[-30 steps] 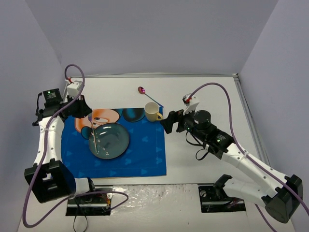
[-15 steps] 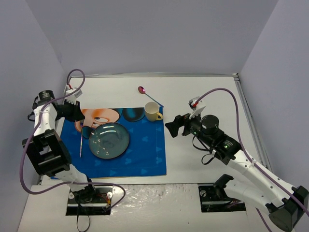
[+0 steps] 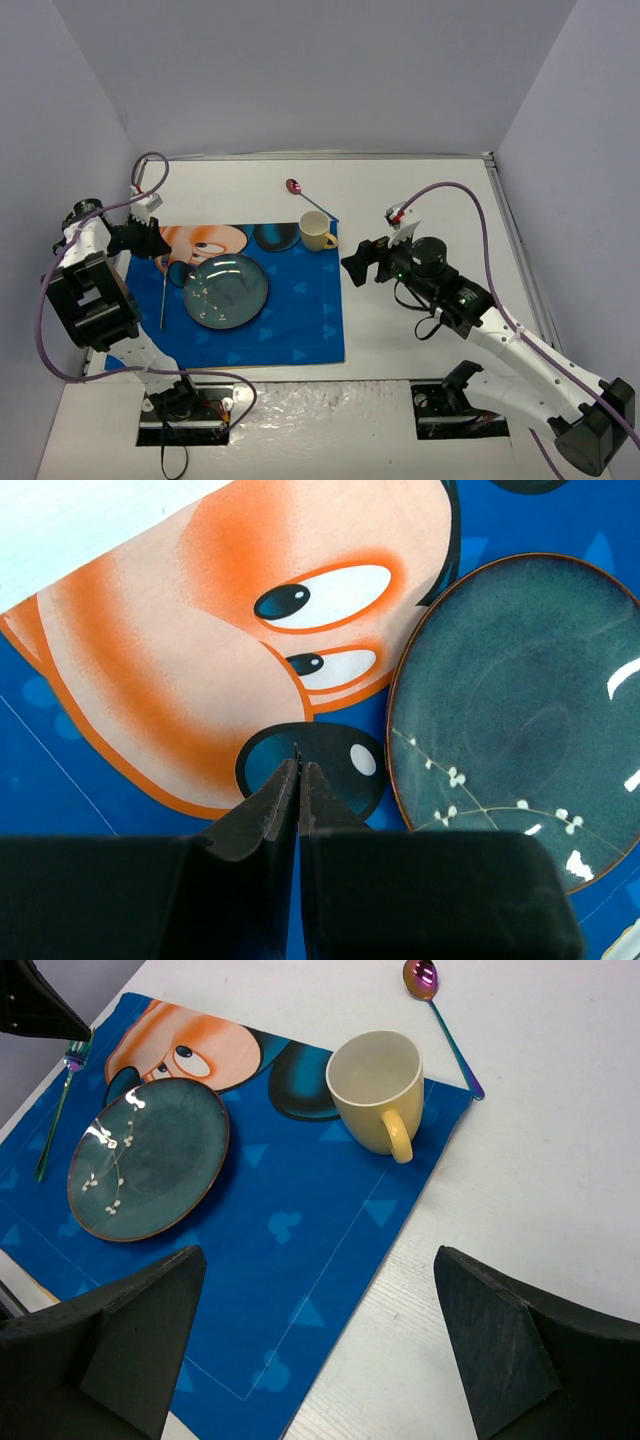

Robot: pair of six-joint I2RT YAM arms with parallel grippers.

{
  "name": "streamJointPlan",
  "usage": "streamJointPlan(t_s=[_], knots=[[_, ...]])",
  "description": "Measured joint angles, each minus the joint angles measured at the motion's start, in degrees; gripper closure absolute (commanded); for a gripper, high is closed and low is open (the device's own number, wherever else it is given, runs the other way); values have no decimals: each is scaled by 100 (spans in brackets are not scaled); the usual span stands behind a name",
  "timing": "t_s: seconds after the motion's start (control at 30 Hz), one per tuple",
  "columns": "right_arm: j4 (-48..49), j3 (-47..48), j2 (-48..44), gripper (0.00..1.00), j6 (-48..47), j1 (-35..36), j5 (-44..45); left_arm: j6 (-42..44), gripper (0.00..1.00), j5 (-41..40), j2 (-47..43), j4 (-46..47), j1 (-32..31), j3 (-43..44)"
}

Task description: Set the dinner table for one person

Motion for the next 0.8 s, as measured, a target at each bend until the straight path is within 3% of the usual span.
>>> streamJointPlan(t_s=[0.8], knots=[[-26,0,226,5,-5,-19,4,582,97,232,645,-162,146,-116]])
